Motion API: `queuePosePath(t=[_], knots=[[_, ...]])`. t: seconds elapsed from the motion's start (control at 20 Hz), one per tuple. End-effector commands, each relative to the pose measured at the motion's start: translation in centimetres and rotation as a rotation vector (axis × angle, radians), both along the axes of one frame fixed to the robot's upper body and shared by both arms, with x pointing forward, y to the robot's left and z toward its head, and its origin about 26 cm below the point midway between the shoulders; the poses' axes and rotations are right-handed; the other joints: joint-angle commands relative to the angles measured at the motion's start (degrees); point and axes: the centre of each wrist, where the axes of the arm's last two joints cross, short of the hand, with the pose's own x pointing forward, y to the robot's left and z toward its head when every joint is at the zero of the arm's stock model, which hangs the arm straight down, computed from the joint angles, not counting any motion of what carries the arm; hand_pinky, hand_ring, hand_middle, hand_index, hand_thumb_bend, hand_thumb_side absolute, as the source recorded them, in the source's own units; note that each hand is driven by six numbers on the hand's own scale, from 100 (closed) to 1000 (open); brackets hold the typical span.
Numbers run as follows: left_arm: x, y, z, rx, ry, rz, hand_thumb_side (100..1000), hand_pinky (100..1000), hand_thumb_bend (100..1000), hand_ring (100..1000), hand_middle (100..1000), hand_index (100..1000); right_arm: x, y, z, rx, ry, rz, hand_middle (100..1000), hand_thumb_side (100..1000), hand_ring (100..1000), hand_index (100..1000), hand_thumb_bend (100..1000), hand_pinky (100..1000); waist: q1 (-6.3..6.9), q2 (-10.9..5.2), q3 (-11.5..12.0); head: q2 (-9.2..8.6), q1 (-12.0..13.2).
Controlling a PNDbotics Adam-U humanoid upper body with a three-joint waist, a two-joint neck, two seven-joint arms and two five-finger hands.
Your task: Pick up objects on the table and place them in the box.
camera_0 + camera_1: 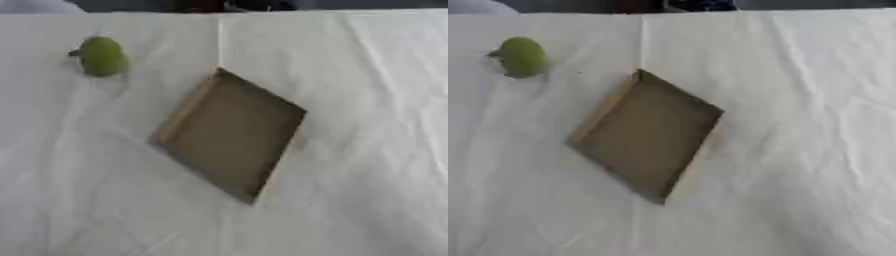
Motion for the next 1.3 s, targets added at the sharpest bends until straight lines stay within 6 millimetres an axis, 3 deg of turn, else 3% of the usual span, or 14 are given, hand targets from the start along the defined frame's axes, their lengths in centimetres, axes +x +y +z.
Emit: queuePosePath(t=[0.05,0.35,0.55,0.75,1.0,1.15,1.3], knots=[[-0.4,0.2,1.0,0.026,-0.021,0.002,556,600,100,722,701,803,-0.5,-0.3,1.2,-0.034,-0.029,-0.012,697,296,674,782,100,761,0.08,-1.10,0.01,-0.19,0.15],[-0.1,0.3,1.6,0.088,0.010,0.007,493,600,100,727,705,813,-0.5,-0.3,1.2,-0.036,-0.028,-0.011,697,296,674,782,100,761,0.15,-1.04,-0.08,0.12,0.11],[1.0,1.6,2.3,0.297,0.177,0.047,405,605,100,742,724,838,-0.5,-0.2,1.2,-0.041,-0.026,-0.006,697,295,674,782,100,761,0.33,-1.16,-0.36,0.26,0.37],[2.2,5.4,1.4,0.511,0.419,0.098,355,623,100,759,742,856,-0.4,-0.2,1.2,-0.047,-0.023,-0.004,696,296,674,781,100,761,0.72,-1.26,-0.73,0.56,0.60],[2.9,10.4,-1.7,0.637,0.624,0.094,342,660,100,794,776,886,-0.4,0.2,1.1,-0.047,-0.015,0.014,697,298,675,781,100,762,1.33,-1.59,-1.48,1.14,1.14],[3.2,12.2,-2.9,0.731,0.735,0.067,299,699,100,822,798,908,-0.4,0.3,1.1,-0.047,-0.013,0.020,697,295,675,782,100,762,1.47,-1.88,-2.10,1.37,1.59],[3.7,12.9,-3.0,0.840,0.811,0.029,202,780,204,870,830,935,-0.4,0.4,1.1,-0.049,-0.011,0.025,697,295,675,782,100,762,1.53,-2.11,-2.51,1.44,1.88]])
